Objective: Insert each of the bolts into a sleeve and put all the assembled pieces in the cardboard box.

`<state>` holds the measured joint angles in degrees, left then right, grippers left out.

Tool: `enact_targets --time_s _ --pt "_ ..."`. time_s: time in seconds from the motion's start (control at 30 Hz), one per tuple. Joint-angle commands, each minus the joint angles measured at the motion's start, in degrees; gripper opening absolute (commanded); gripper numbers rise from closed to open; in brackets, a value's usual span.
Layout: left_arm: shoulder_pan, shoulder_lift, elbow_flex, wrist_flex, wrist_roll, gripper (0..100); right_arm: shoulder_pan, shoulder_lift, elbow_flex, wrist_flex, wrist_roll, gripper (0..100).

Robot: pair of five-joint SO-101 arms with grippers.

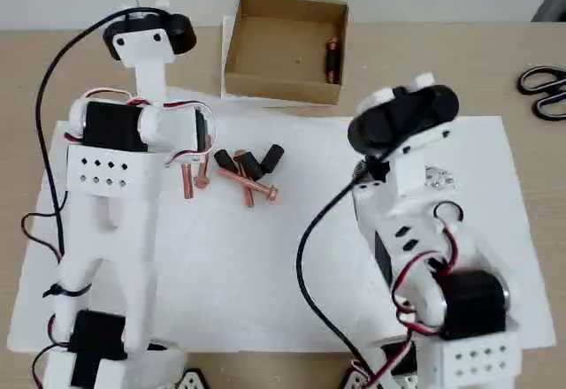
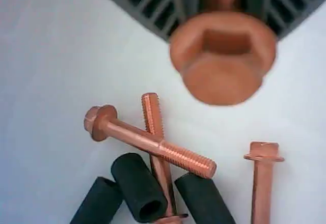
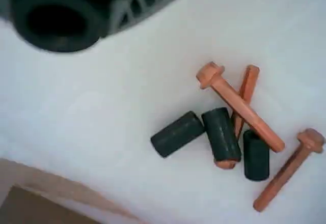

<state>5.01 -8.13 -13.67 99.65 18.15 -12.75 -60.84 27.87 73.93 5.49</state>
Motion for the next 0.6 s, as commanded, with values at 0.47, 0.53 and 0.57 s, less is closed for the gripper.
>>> enact_targets --time_s 0.47,0.53,0.57 --pt "1.76 -2.81 -2.51 -4.04 -0.09 1 0.66 -40.66 36.92 -23.60 -6.95 0.3" --pt "2.29 -2.81 -2.51 -7.12 0.44 1 0.66 -43.82 41.32 -23.78 -8.88 0.3" --pt "2.99 -2.81 -2.51 -8.88 1.67 1 0.66 -43.56 43.08 -23.87 -9.67 0.4"
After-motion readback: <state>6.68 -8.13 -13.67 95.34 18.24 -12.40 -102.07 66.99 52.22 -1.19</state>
